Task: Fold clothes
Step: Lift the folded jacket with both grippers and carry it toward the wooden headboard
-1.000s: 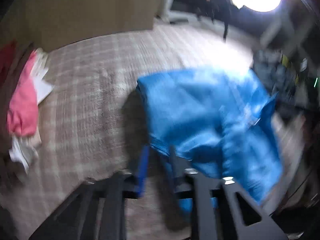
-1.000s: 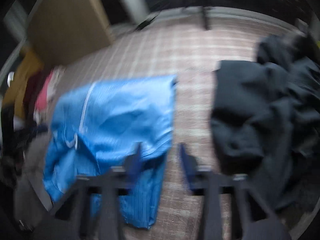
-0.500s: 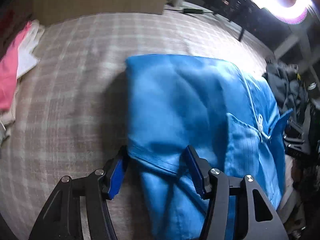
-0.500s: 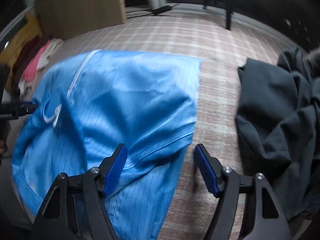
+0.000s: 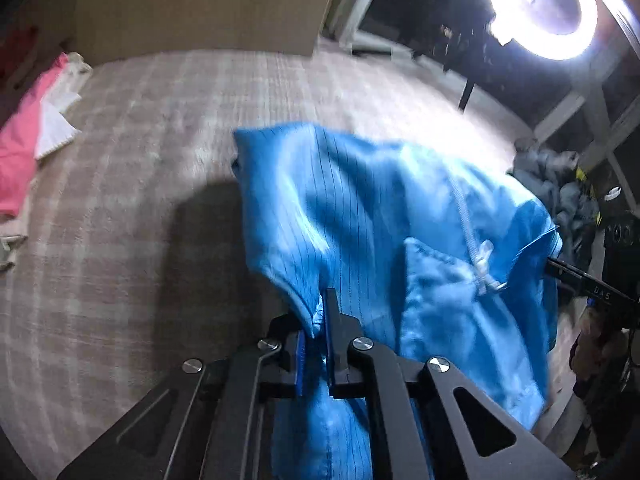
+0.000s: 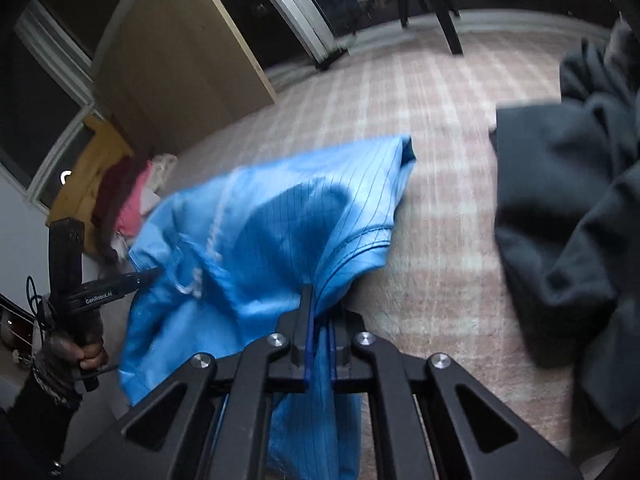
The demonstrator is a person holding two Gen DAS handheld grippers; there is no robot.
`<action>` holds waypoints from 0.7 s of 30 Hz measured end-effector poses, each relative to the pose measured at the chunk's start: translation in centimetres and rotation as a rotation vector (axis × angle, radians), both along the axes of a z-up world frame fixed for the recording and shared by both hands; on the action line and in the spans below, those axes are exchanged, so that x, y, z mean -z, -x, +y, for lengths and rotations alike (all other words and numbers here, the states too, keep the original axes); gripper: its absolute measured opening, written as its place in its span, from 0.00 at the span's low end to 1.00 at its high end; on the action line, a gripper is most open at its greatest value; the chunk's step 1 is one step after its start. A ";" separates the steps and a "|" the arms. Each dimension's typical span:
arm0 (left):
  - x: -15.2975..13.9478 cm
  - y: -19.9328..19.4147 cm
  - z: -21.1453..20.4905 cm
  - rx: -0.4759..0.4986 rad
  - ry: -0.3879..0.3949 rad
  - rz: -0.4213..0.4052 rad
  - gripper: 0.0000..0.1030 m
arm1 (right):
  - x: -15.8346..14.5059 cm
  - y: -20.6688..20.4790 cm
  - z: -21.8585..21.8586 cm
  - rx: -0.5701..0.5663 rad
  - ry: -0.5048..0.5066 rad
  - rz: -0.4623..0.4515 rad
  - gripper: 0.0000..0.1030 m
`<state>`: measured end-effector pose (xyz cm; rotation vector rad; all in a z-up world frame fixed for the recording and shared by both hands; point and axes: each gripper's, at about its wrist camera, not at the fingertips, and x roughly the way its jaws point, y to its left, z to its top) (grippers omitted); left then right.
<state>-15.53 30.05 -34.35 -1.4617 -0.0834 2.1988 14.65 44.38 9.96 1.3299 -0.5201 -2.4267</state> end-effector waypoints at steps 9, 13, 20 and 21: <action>-1.6 -0.2 3.0 -0.009 -0.025 0.164 0.04 | -9.0 0.4 -3.0 -0.099 -0.136 0.163 0.04; -3.0 -0.7 0.9 -0.061 -0.077 0.240 0.04 | -13.3 1.4 -7.1 -0.196 -0.236 0.263 0.04; -5.1 -1.5 -6.1 -0.196 -0.074 0.439 0.04 | -21.4 6.9 -21.0 -0.392 -0.355 0.453 0.04; -5.2 -1.3 -7.4 -0.218 -0.070 0.462 0.04 | -22.6 7.8 -23.8 -0.423 -0.368 0.483 0.04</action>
